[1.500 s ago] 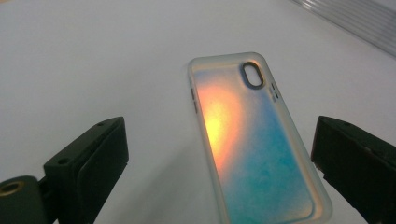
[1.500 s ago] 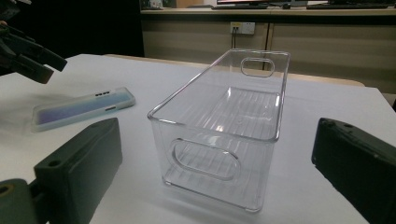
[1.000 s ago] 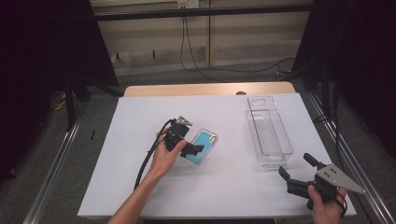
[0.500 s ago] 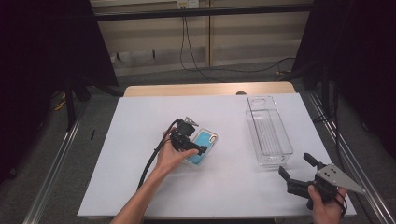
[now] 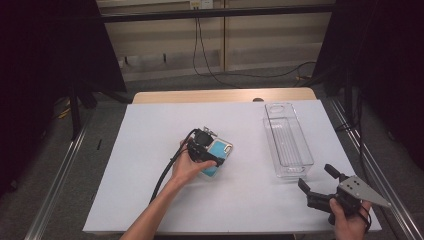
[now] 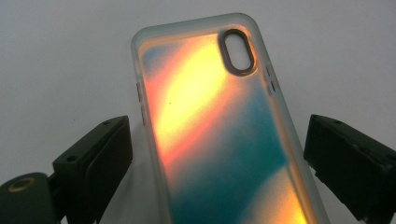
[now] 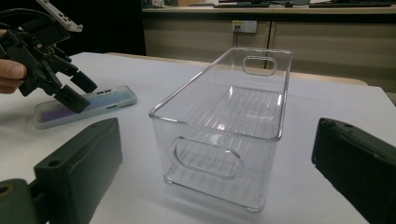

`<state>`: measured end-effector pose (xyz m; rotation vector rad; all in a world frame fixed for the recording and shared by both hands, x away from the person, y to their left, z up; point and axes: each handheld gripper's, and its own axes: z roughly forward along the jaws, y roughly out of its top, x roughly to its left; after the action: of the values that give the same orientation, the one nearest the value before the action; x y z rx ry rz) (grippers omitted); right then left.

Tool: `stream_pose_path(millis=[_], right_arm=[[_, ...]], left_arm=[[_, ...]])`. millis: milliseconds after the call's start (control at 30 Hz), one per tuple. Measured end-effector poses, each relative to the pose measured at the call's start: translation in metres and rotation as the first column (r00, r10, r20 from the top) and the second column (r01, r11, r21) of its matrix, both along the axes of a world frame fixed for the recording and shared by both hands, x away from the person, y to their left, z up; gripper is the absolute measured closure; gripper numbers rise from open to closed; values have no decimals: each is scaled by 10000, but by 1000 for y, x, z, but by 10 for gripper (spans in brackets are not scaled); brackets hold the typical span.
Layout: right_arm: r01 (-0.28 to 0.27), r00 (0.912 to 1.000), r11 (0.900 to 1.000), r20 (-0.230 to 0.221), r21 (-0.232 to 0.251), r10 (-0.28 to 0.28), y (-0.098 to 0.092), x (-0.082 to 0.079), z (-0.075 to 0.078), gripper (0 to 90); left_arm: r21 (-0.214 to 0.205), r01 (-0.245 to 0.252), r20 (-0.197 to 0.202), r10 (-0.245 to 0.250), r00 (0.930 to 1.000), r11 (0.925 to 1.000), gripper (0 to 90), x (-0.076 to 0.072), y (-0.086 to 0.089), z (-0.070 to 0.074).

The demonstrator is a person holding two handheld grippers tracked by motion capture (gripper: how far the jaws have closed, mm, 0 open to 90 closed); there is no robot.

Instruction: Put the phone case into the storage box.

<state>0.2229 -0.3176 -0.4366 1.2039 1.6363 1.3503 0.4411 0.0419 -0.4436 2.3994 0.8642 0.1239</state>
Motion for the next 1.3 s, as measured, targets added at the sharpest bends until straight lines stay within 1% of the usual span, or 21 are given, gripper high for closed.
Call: stream_pose_path(millis=[133, 233, 300, 400, 467, 567, 733, 767, 833, 867, 933, 967, 1067, 1167, 1300], right_arm=[[-26, 10000, 10000, -7, -28, 26, 0, 1, 0, 12], [-16, 10000, 10000, -17, -20, 16, 0, 1, 0, 12], [-13, 10000, 10000, -16, -13, 13, 0, 1, 0, 12], [-25, 10000, 10000, -13, -18, 25, 0, 0, 0, 12], [-12, 10000, 10000, -6, -9, 12, 0, 0, 0, 11], [-23, 10000, 10000, -9, -16, 23, 0, 0, 0, 11], [-36, 10000, 10000, -25, -37, 36, 1, 0, 0, 11], [-36, 10000, 10000, -25, -37, 36, 1, 0, 0, 11], [-45, 10000, 10000, -18, -47, 45, 2, 0, 0, 11], [-46, 10000, 10000, -17, -52, 46, 2, 1, 0, 11], [-28, 10000, 10000, -19, -52, 28, 2, 0, 0, 11], [-28, 10000, 10000, -19, -52, 28, 2, 0, 0, 11], [-31, 10000, 10000, -30, -63, 31, 1, 1, 0, 11], [-30, 10000, 10000, -70, -44, 30, 1, 1, 0, 11], [-57, 10000, 10000, -46, -60, 56, 2, 0, 0, 11]], left_arm=[[55, 18, 13, -18, 10000, 10000, 77, -1, -2, -1], [243, 119, -26, -118, 9999, 9996, 74, -2, -4, -3], [198, -42, 28, 42, 10000, 9998, 76, -3, -6, -4], [460, 57, 250, -69, 9997, 9989, 79, -5, -8, -5], [490, -22, 267, 9, 9996, 9988, 80, -5, -9, -5], [598, 24, 363, -46, 9993, 9982, 79, -6, -10, -5], [706, -178, 543, 140, 9984, 9973, 82, -8, -12, -6], [752, -201, 517, 162, 9985, 9970, 82, -9, -12, -6], [675, -226, 530, 191, 9984, 9975, 82, -9, -11, -6], [682, -259, 626, 216, 9978, 9973, 82, -9, -11, -7], [679, -315, 633, 272, 9976, 9972, 84, -10, -12, -7], [694, -315, 543, 277, 9981, 9971, 84, -10, -11, -6], [707, -528, 540, 491, 9973, 9961, 110, -12, -12, -5], [748, -583, 484, 548, 9973, 9955, 140, -13, -12, -4], [846, -630, 367, 600, 9975, 9944, 147, -12, -14, -3]])
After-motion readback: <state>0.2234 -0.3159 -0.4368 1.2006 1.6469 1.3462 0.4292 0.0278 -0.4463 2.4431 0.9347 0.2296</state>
